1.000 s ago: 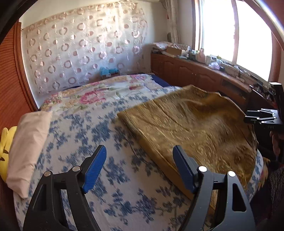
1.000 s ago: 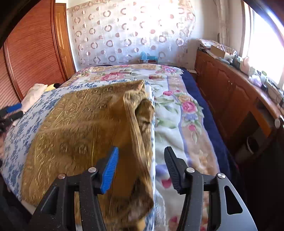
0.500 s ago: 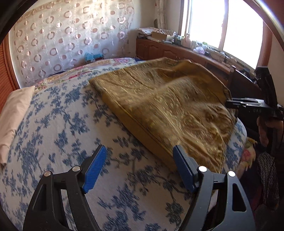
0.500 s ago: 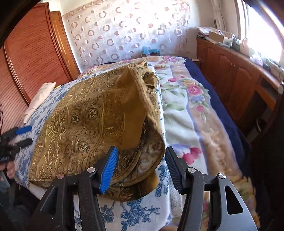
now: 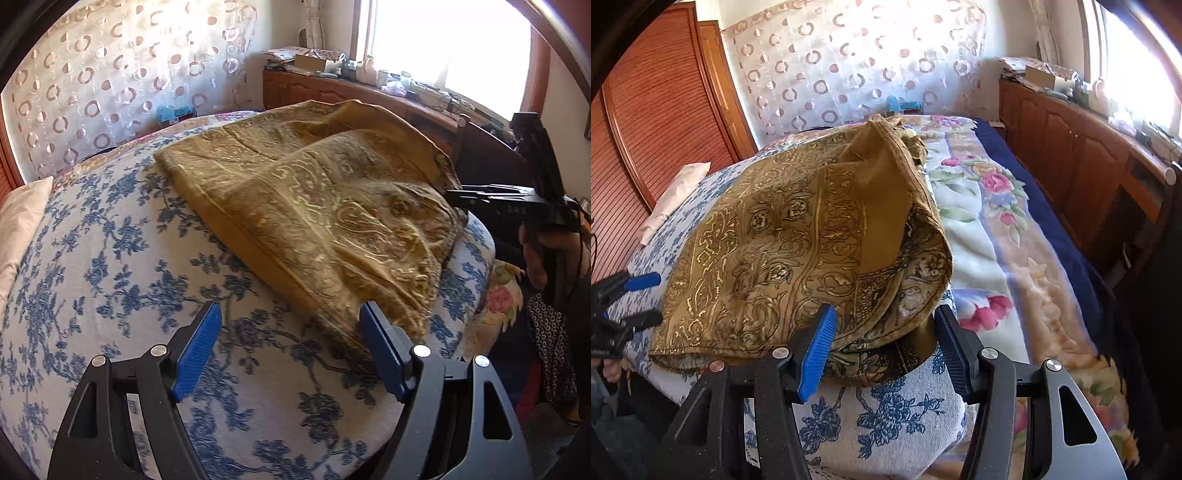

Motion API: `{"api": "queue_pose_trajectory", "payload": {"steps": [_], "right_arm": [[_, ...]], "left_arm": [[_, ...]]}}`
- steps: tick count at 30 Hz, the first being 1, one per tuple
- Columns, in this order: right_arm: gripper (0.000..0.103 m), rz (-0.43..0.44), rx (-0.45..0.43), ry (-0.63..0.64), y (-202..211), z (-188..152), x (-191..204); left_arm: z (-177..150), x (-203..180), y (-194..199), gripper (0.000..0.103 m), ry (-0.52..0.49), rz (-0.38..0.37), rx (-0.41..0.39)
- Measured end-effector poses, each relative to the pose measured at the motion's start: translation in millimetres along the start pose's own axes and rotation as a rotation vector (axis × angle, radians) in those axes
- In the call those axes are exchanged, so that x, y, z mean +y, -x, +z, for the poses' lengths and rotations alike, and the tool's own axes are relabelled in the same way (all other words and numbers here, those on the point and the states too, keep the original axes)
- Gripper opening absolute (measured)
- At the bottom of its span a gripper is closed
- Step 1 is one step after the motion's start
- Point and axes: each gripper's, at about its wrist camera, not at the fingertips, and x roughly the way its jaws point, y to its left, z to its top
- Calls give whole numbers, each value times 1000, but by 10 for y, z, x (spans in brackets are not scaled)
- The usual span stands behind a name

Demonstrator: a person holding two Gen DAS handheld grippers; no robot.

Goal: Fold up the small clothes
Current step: 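Grasp the folded shirt's edge with the left gripper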

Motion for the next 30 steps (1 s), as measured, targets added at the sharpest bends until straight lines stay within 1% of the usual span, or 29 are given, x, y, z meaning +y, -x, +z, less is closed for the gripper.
{"api": "queue_pose_trajectory", "payload": {"steps": [10, 11, 12, 14, 16, 17, 18, 19, 21, 22, 23, 24, 25, 26, 27, 30], "right_arm": [[57, 9, 6, -14, -92, -6, 24], [57, 12, 5, -13, -96, -2, 26], [57, 13, 5, -12, -100, -3, 39], [57, 10, 5, -2, -108, -3, 58], [57, 10, 6, 3, -114, -14, 73], [52, 12, 7, 7, -114, -18, 80], [47, 19, 9, 13, -116, -19, 91], [45, 22, 12, 19, -117, -20, 109], [34, 22, 16, 36, -124, -24, 138], [32, 16, 16, 42, -124, -24, 147], [26, 13, 14, 45, -121, -25, 147], [17, 10, 6, 45, -107, -20, 145], [15, 18, -5, 41, -88, -13, 136], [11, 27, -14, 36, -67, -7, 133], [9, 33, -24, 32, -42, -3, 131], [7, 38, -58, 36, 44, -14, 145]], "left_arm": [[-74, -84, -40, 77, 24, -50, 10], [-81, -92, -41, 72, 26, -61, 11], [-90, -106, -44, 68, 29, -75, 15], [-101, -128, -51, 53, 35, -100, 22], [-113, -150, -54, 45, 37, -121, 24], [-114, -164, -55, 42, 33, -124, 25], [-115, -178, -57, 42, 29, -124, 26], [-114, -181, -58, 42, 29, -124, 26], [-108, -169, -63, 42, 37, -132, 28], [-101, -159, -64, 40, 45, -140, 31], [-99, -139, -69, 27, 50, -156, 33], [-98, -131, -76, 21, 60, -178, 41], [-98, -124, -71, 13, 63, -182, 40], [-93, -137, -48, 10, 53, -181, 31], [-84, -140, -10, 10, 49, -183, 18], [-18, -95, 173, 9, 60, -202, -36]]}}
